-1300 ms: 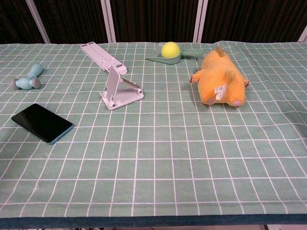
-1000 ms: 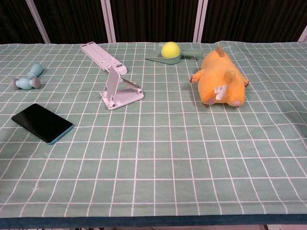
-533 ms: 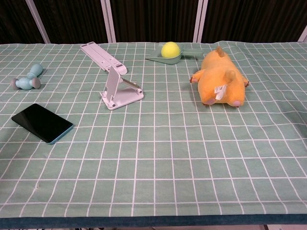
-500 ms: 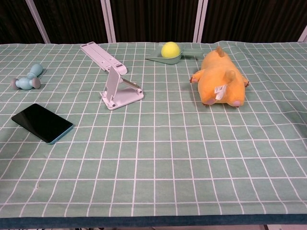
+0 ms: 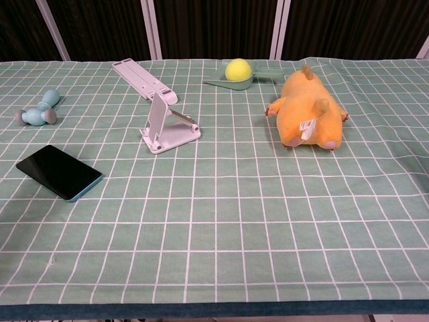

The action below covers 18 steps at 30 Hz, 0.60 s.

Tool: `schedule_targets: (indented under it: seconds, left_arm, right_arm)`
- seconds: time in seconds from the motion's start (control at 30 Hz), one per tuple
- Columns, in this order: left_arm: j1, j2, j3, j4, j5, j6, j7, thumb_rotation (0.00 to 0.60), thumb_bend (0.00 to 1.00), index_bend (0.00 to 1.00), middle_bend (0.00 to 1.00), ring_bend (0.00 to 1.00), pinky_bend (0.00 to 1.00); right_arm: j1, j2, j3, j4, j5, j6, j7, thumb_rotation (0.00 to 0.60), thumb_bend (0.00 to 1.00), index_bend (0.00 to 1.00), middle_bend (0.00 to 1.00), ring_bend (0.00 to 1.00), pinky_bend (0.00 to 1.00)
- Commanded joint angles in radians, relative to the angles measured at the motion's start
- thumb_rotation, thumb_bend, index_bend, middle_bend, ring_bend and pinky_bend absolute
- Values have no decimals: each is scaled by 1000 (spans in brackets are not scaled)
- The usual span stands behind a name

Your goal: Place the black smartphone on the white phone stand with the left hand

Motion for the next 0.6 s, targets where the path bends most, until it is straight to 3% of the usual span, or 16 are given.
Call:
schedule_targets:
  seconds: [0.03, 0.27, 0.6]
  left_arm:
    - [-90, 29, -21, -4, -36, -134, 107, 600, 124, 0, 0, 0, 13]
    - [-218, 5, -35, 40, -109, -340, 295, 600, 113, 0, 3, 0, 22]
    - [-319, -70, -36, 100, -212, -471, 482, 600, 114, 20, 45, 0, 31]
  right_arm:
    - [0, 0, 1, -1, 2, -1, -2, 600, 300, 5, 0, 0, 126]
    - [2, 0, 2, -3, 9, -6, -7, 600, 299, 5, 0, 0, 126]
    - [3, 0, 4, -4, 15, -10, -7, 600, 300, 5, 0, 0, 126]
